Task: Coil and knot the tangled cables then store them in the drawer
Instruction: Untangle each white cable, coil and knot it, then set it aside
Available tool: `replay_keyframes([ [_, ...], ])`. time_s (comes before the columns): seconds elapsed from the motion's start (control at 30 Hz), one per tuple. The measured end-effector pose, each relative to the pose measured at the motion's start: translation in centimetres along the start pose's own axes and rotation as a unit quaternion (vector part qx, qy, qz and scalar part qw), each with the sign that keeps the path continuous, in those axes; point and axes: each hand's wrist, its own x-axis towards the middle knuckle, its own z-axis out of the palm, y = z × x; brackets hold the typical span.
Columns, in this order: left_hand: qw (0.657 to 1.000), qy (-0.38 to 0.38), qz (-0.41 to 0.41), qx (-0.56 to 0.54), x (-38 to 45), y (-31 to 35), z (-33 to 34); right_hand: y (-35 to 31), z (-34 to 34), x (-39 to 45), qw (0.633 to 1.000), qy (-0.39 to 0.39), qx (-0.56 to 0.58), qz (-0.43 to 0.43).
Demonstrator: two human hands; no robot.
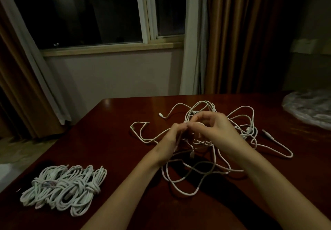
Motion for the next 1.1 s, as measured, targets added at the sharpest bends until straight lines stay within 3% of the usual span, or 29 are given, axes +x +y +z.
replay_keyframes([
  [0.13,0.996,0.06,-0.018,-0.064,0.7,-0.4,-0.8,-0.4,-0.6,-0.1,0.998,-0.007,0.068,-0.014],
  [0.27,0.986,0.094,-0.028,-0.136,1.3,-0.8,-1.2,-0.2,-0.5,-0.3,0.994,0.042,-0.049,-0.084],
  [0.43,0.995,0.088,-0.033,-0.041,0.9,-0.5,-1.0,0.0,-0.4,-0.1,0.967,0.068,-0.212,-0.128],
  [0.57,0.999,0.013,-0.034,-0.015,0.8,-0.3,0.0,0.2,-0.5,0.0,0.953,0.071,-0.266,-0.128],
  [0.73,0.999,-0.038,-0.011,-0.017,0.4,0.4,-0.3,0.2,-0.1,0.0,0.968,0.088,-0.199,-0.125],
  [0.87,0.999,-0.034,-0.021,-0.037,0.2,0.6,-0.7,0.2,-0.1,0.1,0.978,0.095,-0.142,-0.123],
  [1.0,0.986,-0.008,-0.022,-0.164,0.2,1.0,-1.2,0.1,-0.7,0.1,0.983,0.112,-0.076,-0.12],
  [1.1,0.964,-0.01,-0.012,-0.265,0.3,1.3,-1.1,0.4,-0.4,0.1,0.981,0.114,-0.089,-0.129],
])
